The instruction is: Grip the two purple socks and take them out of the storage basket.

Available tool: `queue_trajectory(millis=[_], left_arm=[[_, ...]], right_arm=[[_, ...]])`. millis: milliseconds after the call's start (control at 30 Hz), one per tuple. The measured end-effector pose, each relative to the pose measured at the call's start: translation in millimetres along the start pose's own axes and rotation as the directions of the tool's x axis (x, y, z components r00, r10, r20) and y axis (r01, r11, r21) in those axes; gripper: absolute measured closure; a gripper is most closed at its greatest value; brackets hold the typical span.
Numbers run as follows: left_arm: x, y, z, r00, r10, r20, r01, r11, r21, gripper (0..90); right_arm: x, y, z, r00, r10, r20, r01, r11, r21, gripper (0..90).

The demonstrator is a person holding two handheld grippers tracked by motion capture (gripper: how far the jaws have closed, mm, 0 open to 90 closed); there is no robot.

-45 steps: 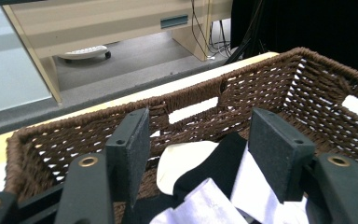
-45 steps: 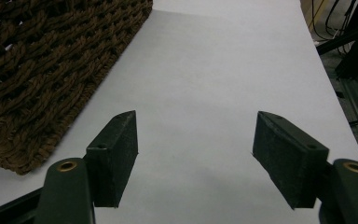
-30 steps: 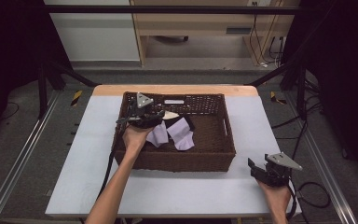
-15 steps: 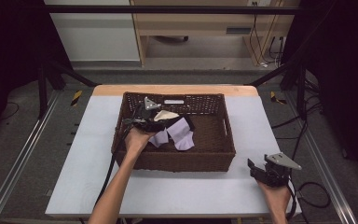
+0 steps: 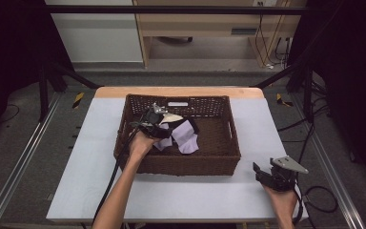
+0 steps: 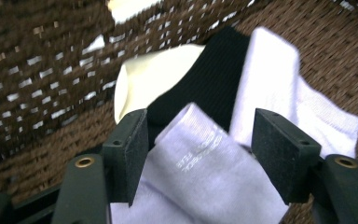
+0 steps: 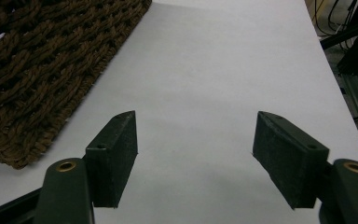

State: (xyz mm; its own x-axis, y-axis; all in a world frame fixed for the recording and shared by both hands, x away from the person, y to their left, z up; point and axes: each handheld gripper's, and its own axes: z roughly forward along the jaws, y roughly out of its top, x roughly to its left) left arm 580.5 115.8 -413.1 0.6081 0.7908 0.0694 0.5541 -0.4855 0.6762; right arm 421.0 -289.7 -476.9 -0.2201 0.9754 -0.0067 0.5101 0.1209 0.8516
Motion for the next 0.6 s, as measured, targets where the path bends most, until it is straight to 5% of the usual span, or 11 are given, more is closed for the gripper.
queue_trajectory(millis=[133,367,500,600], left_arm=[[2.7,-1.4,2.5,0.9998,-0.018,-0.006,0.018,0.9988,0.046,40.3],[5.2,-1.6,2.9,0.9963,-0.081,0.027,0.078,0.9914,0.105,69.4],[6.4,-1.4,-0.1,0.9933,-0.101,0.056,0.095,0.9902,0.103,83.8],[6.0,-1.7,-2.2,0.9932,-0.105,0.052,0.100,0.9910,0.090,85.4]], right_arm=[[0.3,0.0,0.0,1.0000,0.001,-0.001,-0.001,1.000,0.003,30.8],[0.1,-0.1,-0.3,1.0000,-0.002,-0.002,0.002,1.000,0.002,30.8],[0.1,-0.2,-0.5,1.0000,-0.002,-0.001,0.002,1.000,0.003,30.9],[0.1,-0.4,-0.4,1.0000,-0.003,0.001,0.003,1.000,0.005,30.9]])
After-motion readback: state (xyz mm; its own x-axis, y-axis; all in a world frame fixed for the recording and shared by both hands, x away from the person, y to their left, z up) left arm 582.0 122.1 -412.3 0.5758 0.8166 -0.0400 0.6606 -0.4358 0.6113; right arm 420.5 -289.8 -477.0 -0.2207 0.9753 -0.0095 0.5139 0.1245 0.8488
